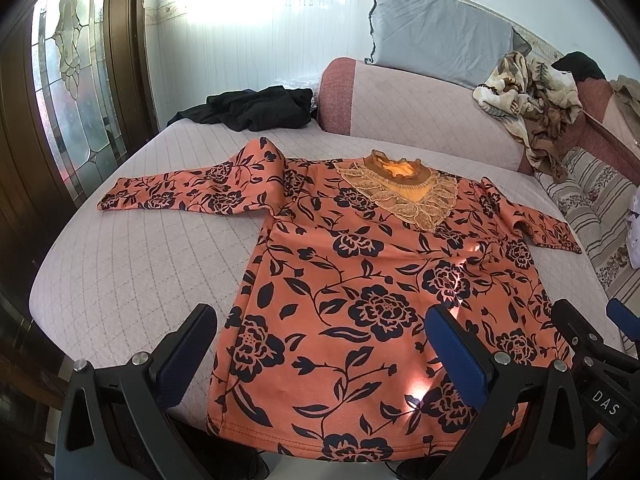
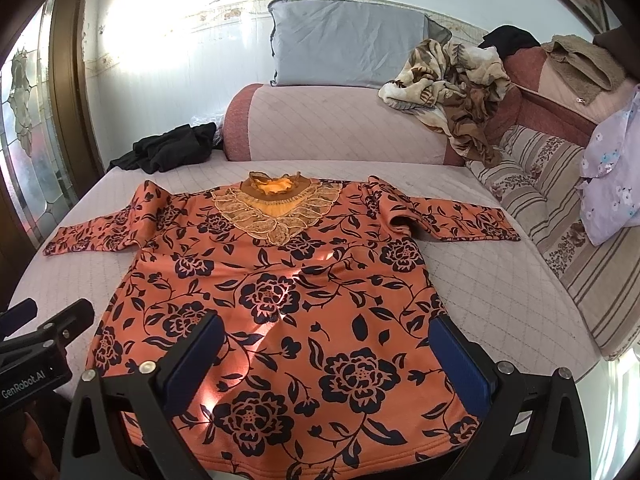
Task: Fold small clothes
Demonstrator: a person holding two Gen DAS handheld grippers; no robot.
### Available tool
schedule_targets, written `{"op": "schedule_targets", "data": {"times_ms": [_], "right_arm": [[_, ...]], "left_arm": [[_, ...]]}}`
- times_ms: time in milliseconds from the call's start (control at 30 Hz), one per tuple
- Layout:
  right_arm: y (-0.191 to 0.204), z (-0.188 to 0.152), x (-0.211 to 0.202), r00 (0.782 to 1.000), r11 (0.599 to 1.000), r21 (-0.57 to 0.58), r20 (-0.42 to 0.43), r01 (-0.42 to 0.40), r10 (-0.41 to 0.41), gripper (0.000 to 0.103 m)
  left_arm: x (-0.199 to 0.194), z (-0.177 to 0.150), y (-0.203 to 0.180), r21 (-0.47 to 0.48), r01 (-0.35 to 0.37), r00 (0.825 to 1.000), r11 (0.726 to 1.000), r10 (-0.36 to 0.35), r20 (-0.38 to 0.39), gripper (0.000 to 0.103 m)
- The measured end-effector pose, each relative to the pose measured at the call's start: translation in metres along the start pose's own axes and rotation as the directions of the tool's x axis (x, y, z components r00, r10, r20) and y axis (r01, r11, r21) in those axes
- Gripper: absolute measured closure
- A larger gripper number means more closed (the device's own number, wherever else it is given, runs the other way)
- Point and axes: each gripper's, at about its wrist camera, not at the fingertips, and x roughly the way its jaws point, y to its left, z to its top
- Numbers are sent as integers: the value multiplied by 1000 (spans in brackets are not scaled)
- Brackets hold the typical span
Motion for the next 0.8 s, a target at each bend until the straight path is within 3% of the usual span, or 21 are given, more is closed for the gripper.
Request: {"op": "schedule_targets", "data": {"times_ms": [800], "right_arm": [[4, 0, 0, 1000, 1000, -1, -3, 4, -4, 0]], "left_arm": [[0, 0, 0, -2, -1, 1000, 1000, 1, -3, 0]]}}
